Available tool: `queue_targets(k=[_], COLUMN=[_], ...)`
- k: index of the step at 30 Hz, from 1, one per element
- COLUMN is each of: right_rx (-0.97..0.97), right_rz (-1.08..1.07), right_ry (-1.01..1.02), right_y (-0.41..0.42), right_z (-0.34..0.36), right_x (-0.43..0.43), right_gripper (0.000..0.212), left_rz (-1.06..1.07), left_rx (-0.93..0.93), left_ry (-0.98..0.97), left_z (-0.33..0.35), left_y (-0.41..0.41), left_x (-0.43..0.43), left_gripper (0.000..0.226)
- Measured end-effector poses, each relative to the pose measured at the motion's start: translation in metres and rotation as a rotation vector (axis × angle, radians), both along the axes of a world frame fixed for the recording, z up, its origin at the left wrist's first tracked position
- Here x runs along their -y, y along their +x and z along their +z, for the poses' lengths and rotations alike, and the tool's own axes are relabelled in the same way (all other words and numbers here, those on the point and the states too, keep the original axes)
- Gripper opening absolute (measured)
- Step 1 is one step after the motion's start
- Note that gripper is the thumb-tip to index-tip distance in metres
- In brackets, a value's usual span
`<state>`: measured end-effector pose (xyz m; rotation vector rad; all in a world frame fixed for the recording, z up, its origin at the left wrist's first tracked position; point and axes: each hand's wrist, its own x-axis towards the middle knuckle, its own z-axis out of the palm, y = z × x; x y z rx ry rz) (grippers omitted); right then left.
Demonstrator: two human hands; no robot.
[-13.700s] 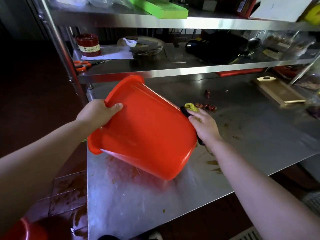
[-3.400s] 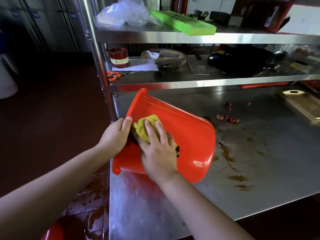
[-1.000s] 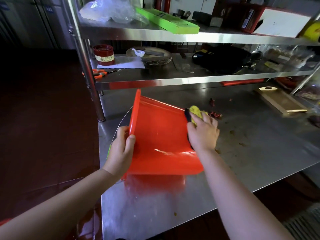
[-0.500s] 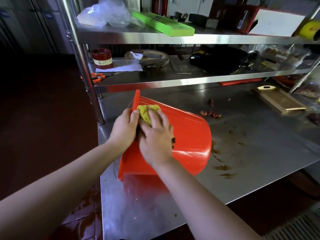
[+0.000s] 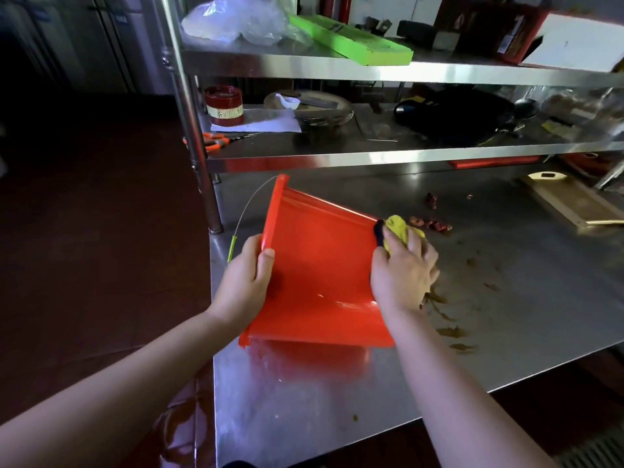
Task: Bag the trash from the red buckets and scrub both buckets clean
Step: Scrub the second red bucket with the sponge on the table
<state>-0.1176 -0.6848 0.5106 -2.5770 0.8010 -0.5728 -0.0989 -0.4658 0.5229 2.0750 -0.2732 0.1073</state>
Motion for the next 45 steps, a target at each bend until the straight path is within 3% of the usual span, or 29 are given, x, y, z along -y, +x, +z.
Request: queue_targets(k=[6,9,15,18,23,26,31,34,42,45], right_rx=[0.139,0.128,0.037,0.074,0.121,0.049,0.133,0.13,-0.042,-0.074], right_rz=[0.445,0.517,0.181,0.127,0.094,0.026,0.469,0.568,0.035,0.007], right_ry=[-0.241,-0.239,-0.041,0.014,-0.072,-0.037,-0.217,-0.241,0.071,0.048], right_y=[0.017,0.017,-0.005,-0.017,-0.023,-0.01,0.017,0.024,0.01,0.016], right_z=[0.018,0.018,0.003,-0.006,-0.014,-0.003,0.018,0.019,0.005,0.01], right_x=[-0.103,-0.095,0.008,0.035,0.024,-0.003,-0.085,-0.082,0.027,0.011], right_gripper=[0.041,0.041,0.038,0.043,0.043,0.042,0.041,0.041,0.04,0.041], left_rz=[-0.026,-0.049,-0.108,-0.051,0.135,0.223,0.176,0.136,0.09,0.078], left_rx=[0.038,0.042,0.063,0.069,-0.309,-0.264,-0.07,-0.048,0.014,0.033], left_ry=[0.052,0.106,0.217,0.179,-0.067,-0.012,-0.066,-0.134,-0.128,-0.074], left_z=[-0.003,-0.006,-0.004,0.021,0.053,0.047,0.03,0.027,0.005,-0.007], left_y=[-0.008,-0.01,-0.017,-0.002,0.053,0.044,0.029,0.028,0.01,0.008], left_x=[-0.008,-0.013,-0.02,-0.015,0.023,0.034,0.027,0.014,-0.005,-0.005], left_gripper=[0.046,0.032,0.024,0.041,0.038,0.045,0.032,0.028,0.02,0.04])
